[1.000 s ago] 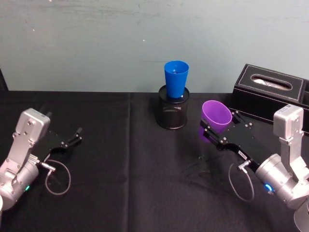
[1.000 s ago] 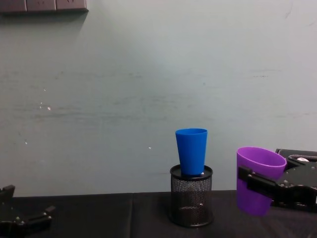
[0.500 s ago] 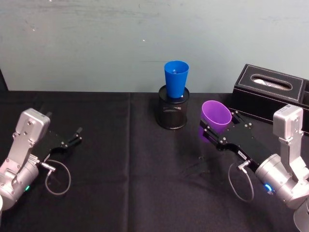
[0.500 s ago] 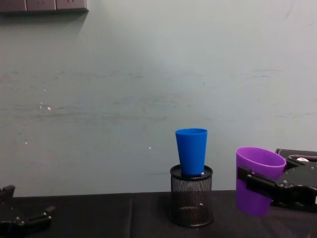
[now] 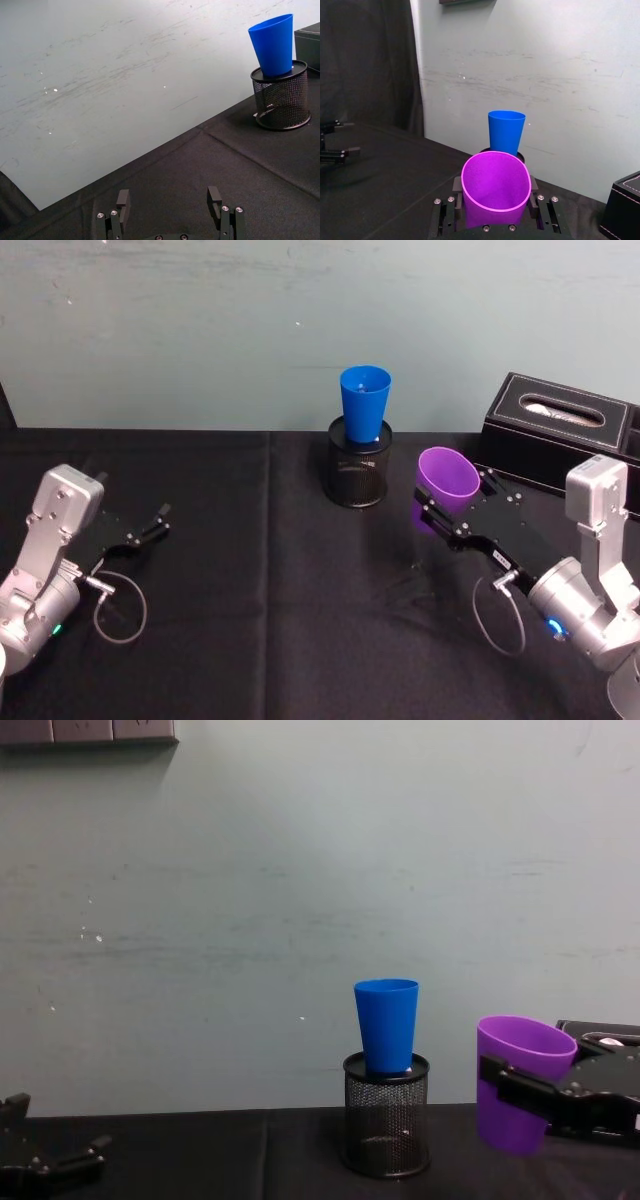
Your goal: Pick up one cup with a gripper and tap it against the other cup.
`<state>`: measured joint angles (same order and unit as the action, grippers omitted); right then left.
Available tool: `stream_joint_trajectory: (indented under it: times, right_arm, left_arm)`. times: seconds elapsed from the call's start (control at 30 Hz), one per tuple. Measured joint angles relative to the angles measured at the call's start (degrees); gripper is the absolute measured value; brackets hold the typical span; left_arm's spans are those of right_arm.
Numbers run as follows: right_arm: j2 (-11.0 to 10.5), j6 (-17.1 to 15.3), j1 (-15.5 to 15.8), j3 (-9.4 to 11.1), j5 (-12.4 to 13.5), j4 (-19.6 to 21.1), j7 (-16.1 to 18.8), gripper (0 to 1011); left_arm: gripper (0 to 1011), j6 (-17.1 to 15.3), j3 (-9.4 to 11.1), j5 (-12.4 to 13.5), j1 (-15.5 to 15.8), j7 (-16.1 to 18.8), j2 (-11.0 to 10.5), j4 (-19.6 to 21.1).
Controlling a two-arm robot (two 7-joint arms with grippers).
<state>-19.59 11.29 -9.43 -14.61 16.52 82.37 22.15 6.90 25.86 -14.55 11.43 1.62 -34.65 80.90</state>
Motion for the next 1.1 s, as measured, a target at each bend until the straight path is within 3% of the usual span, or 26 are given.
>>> stream_joint_trajectory:
  times: [0.6,1.1]
  right_arm:
    - [2.4,0.9,-5.0,-0.6,-1.2,-5.7,0.6,729]
    - [5.1,1.3,-10.5,-1.0,-0.5,-11.2,1.6,729]
  left_arm:
    - [1011,0.0,0.0,0.0,0.0,0.0,0.0,0.0]
    - [1011,0.0,0.0,0.0,0.0,0.0,0.0,0.0]
